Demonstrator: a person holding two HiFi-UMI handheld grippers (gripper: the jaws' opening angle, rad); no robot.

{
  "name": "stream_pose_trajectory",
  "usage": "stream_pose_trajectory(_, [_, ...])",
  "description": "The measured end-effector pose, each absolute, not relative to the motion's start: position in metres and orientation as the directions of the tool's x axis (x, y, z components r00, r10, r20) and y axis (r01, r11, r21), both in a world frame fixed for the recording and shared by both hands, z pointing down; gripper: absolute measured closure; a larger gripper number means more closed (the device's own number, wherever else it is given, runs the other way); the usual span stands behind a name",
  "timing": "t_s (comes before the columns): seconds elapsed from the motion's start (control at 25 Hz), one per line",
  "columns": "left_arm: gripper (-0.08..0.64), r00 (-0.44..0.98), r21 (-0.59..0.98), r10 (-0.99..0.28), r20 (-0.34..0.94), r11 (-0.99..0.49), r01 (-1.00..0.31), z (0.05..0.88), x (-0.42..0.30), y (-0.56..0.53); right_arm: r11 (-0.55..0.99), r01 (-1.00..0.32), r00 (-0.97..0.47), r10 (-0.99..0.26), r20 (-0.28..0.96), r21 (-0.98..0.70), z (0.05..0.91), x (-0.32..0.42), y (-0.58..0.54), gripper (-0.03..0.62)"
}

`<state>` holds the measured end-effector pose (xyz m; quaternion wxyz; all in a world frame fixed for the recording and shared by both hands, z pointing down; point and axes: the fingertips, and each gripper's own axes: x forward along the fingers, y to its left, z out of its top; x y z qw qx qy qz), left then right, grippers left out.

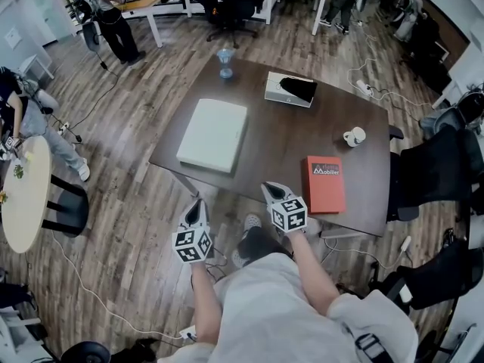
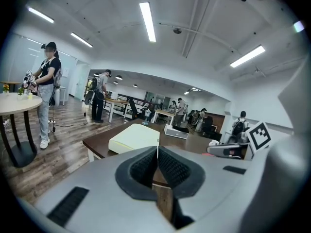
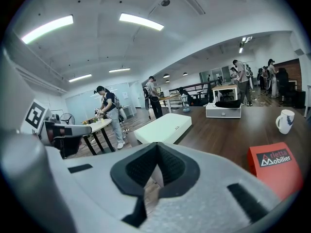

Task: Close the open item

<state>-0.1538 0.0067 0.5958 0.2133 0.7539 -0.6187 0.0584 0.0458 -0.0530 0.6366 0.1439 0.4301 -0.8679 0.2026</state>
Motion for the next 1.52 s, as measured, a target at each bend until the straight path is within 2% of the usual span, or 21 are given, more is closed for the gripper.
stream_pose_trajectory(0.2, [0.554,0.243,0.23,-0.893,0.379,-0.163,-0.959,0.603,-0.146,0.005,0.554,-0.803,-0.589,-0.685,0.428,-0.219,0.631,0.05,-0.055,0.595])
stream_pose_trajectory(0.92, [0.555,0.219,0.223,-0.915,0.34,-0.147,-0.964,0.59,-0.158,-0.003,0.582,-0.785,-0.611,-0.668,0.425,-0.212,0.628,0.04,-0.061,0.595])
stream_pose_trajectory(1.52, [0.554,0.233,0.211,-0.903,0.36,-0.165,-0.964,0.594,-0.154,0.004,0.594,-0.779,-0.616,-0.665,0.422,-0.201,0.628,0.034,-0.052,0.595])
